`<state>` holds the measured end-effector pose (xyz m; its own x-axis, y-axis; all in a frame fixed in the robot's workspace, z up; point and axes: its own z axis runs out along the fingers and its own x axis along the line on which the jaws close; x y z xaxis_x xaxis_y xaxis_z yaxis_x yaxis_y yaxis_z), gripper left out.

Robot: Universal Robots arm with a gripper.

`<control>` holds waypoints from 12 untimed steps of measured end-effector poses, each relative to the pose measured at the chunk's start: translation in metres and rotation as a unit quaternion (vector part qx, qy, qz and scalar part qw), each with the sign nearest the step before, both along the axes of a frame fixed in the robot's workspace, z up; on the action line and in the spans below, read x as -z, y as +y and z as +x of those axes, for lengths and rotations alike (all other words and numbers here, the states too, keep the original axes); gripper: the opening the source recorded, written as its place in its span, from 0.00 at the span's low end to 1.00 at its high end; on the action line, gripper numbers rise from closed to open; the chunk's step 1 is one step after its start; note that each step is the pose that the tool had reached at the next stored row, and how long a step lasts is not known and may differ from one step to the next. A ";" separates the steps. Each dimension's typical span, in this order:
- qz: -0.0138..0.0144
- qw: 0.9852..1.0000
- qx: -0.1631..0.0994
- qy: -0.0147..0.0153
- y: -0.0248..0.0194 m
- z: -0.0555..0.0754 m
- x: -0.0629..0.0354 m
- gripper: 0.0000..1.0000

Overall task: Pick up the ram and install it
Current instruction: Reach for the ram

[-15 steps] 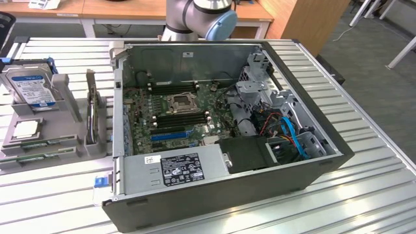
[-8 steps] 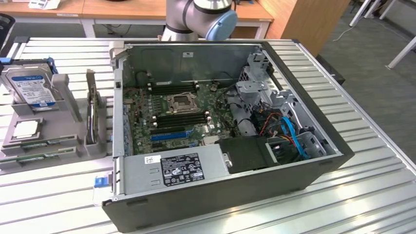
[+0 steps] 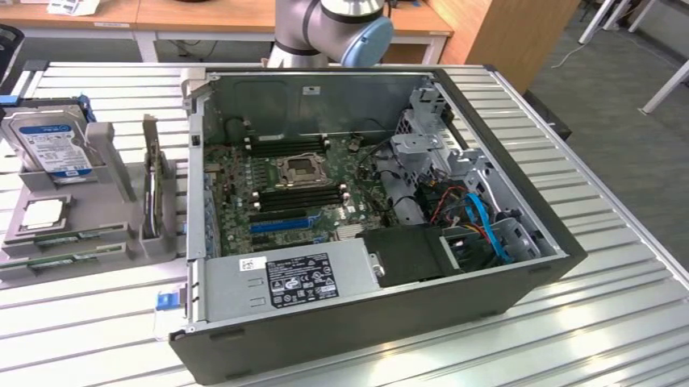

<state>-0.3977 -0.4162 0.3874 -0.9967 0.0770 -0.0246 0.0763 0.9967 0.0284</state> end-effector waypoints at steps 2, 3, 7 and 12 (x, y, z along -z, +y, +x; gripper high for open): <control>0.000 1.000 0.000 0.000 -0.0001 0.000 0.0000 0.10; 0.000 1.000 0.000 0.000 -0.0001 0.000 0.0000 0.10; 0.000 1.000 0.000 0.000 -0.0007 0.000 0.0000 0.10; 0.000 1.000 0.000 0.000 -0.0017 0.000 0.0000 0.10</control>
